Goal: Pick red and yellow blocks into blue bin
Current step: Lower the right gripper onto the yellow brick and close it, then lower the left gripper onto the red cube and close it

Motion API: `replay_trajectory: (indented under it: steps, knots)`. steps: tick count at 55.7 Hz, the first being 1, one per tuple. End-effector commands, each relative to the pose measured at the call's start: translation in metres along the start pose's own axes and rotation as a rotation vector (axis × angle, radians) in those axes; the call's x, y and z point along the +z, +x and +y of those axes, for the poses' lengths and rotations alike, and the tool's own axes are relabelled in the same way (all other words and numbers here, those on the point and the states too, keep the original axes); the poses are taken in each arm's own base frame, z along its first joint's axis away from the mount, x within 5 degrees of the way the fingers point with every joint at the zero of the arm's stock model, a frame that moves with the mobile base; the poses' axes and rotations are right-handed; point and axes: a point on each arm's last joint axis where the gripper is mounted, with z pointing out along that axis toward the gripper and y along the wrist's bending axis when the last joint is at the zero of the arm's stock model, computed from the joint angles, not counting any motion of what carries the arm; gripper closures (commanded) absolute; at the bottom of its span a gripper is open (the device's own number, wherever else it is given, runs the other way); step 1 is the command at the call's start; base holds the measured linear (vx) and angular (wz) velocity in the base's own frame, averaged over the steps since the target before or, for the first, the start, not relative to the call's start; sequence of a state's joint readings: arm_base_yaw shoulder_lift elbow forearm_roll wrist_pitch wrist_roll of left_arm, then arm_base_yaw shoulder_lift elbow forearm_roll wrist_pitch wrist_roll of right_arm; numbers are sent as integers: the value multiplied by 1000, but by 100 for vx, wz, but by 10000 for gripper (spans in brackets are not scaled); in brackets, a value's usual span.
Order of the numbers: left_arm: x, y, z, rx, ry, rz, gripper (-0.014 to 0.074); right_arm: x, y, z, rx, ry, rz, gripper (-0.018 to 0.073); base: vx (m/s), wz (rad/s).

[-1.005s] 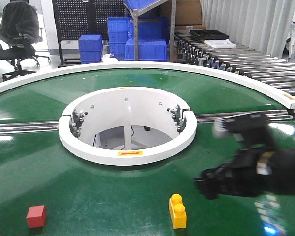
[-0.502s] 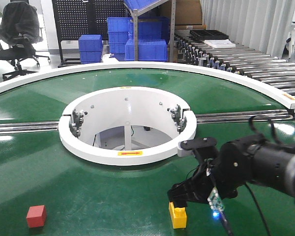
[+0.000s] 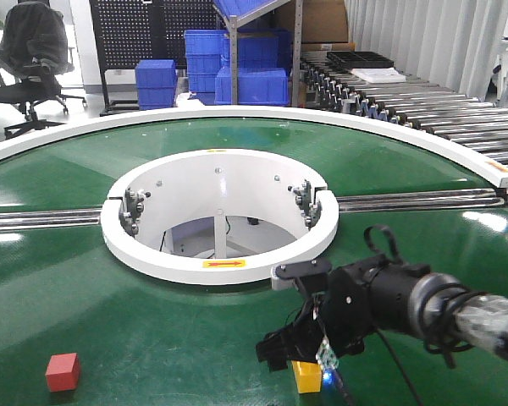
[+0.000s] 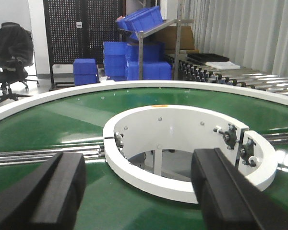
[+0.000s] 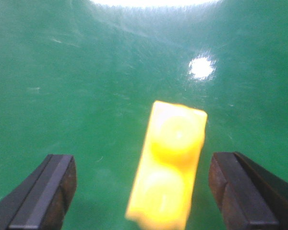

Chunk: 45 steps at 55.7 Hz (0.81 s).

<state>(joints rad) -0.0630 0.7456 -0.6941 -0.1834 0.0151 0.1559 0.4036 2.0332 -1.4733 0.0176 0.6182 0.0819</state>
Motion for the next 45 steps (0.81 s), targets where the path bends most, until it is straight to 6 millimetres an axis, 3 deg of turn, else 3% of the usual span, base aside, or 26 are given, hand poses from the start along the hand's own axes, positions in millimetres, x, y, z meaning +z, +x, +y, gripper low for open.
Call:
replay_trajectory:
  steps: [1,7,11,15,20,22,33,45]
  knots:
    - [-2,-18,0,-14,-3,-101,32,-13,-19,-1,-12,2,-109,-31,0,0]
    - [-2,-18,0,-14,-2,-95,32,2,-16,-1,-8,5,-79,0,0,0]
    - [-2,-17,0,-14,-1,-90,32,6,-16,-1,-4,5,-71,71,0,0]
    - [-2,-17,0,-14,-1,-86,32,6,-16,-1,2,5,-71,229,0,0]
    - [-2,-17,-1,-14,0,-81,32,2,-18,-2,-4,8,-79,513,0,0]
    - [-2,-16,-1,-14,0,-80,32,-1,-19,-2,-10,11,-84,577,0,0]
    - [-3,-15,-1,-14,3,-63,32,-36,-26,-4,-62,45,-136,571,0,0]
    - [10,-1,-5,-28,41,175,32,-92,-34,-4,-73,50,-228,570,0,0]
